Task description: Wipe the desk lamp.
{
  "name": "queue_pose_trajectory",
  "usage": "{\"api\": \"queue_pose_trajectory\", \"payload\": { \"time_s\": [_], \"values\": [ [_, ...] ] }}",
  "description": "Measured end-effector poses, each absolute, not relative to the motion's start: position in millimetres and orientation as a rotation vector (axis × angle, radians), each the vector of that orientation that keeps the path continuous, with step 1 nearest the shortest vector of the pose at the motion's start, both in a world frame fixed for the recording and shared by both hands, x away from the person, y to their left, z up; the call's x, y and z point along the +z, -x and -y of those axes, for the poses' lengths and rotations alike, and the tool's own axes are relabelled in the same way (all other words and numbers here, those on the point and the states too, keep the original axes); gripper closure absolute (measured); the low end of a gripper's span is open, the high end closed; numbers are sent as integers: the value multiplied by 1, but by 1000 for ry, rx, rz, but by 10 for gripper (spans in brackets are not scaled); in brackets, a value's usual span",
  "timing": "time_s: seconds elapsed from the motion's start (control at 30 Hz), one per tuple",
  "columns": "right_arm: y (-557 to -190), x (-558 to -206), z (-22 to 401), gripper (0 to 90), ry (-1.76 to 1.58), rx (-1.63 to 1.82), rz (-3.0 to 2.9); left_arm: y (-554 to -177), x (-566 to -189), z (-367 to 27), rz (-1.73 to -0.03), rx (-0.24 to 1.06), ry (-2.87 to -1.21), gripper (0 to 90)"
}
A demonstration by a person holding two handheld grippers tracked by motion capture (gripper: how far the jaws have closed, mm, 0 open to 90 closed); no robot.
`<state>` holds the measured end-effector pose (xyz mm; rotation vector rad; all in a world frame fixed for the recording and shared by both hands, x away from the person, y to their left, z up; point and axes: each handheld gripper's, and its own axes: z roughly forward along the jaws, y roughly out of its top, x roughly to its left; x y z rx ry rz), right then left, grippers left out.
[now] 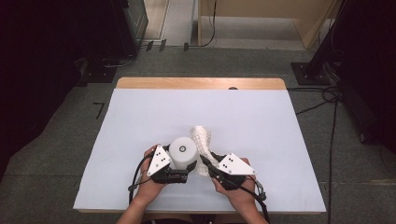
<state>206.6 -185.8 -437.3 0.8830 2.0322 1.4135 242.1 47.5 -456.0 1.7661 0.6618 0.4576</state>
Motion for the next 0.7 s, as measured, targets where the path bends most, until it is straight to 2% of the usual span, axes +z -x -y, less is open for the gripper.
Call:
{"api": "queue_pose_trajectory", "payload": {
  "time_s": [0.2, 0.43, 0.7],
  "values": [
    [-216, -459, 181, 753, -955, 1337, -2119, -243, -455, -48, -660, 476, -1761, 86],
    [-219, -459, 188, 753, -997, 1323, -2093, -249, -475, -41, -691, 539, -1807, 85],
    [-221, -460, 190, 753, -1014, 1314, -2088, -249, -481, -39, -717, 546, -1815, 82]
  ]
}}
